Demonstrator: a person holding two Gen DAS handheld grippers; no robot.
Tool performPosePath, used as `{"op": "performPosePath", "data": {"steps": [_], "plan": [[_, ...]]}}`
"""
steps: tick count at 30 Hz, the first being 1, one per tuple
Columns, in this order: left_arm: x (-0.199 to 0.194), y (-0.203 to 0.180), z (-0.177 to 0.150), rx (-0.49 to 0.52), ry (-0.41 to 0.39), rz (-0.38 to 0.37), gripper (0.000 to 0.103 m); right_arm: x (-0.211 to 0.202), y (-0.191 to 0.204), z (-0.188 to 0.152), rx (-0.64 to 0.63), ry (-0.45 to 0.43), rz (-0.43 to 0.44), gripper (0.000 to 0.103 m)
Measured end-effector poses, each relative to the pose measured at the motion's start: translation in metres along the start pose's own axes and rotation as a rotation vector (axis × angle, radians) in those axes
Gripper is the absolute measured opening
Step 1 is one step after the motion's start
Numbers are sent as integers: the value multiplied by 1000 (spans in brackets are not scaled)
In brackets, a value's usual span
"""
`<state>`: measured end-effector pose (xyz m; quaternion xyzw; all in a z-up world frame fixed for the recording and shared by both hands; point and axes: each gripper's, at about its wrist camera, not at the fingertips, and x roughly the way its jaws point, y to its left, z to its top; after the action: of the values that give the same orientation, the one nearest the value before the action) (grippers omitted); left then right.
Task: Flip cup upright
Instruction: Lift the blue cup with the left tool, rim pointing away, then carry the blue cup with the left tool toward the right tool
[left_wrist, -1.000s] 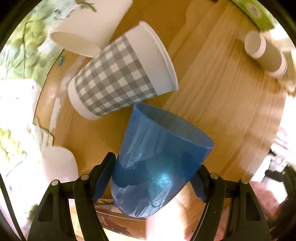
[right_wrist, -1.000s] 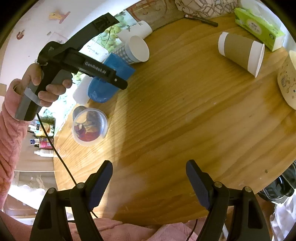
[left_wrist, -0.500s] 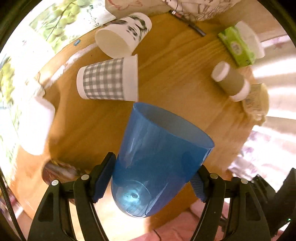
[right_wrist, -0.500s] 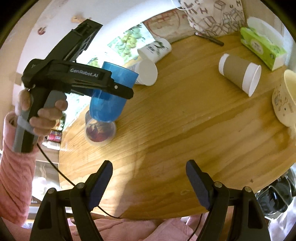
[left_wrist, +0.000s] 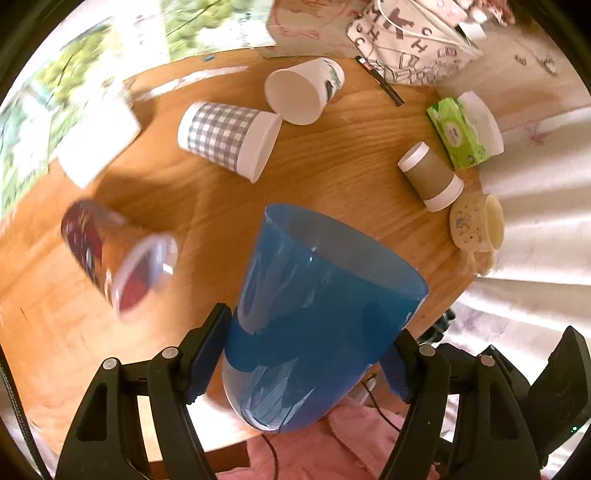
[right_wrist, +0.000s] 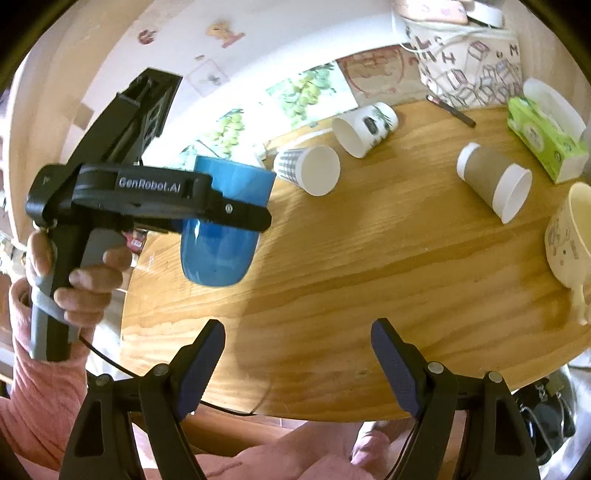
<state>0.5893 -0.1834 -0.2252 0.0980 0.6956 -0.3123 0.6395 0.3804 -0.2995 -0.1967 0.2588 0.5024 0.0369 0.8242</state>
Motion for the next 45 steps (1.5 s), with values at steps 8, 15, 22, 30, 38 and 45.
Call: {"op": "performPosePath", "data": {"steps": [8, 15, 22, 30, 38, 45], "plan": [[-5, 18, -40, -129, -45, -6, 77, -3, 7, -16, -53, 26, 29, 82], [0, 6, -97, -236, -46, -50, 77, -4, 13, -27, -65, 69, 73, 82], [14, 26, -125, -326, -22, -89, 77, 2, 26, -31, -84, 119, 92, 82], [30, 39, -138, -359, -6, -71, 77, 23, 36, -31, -95, 168, 82, 82], [49, 48, -144, -385, 10, -52, 77, 51, 50, -34, -107, 229, 61, 82], [64, 52, -146, -401, 50, -52, 77, 74, 57, -42, -105, 284, 63, 82]]}}
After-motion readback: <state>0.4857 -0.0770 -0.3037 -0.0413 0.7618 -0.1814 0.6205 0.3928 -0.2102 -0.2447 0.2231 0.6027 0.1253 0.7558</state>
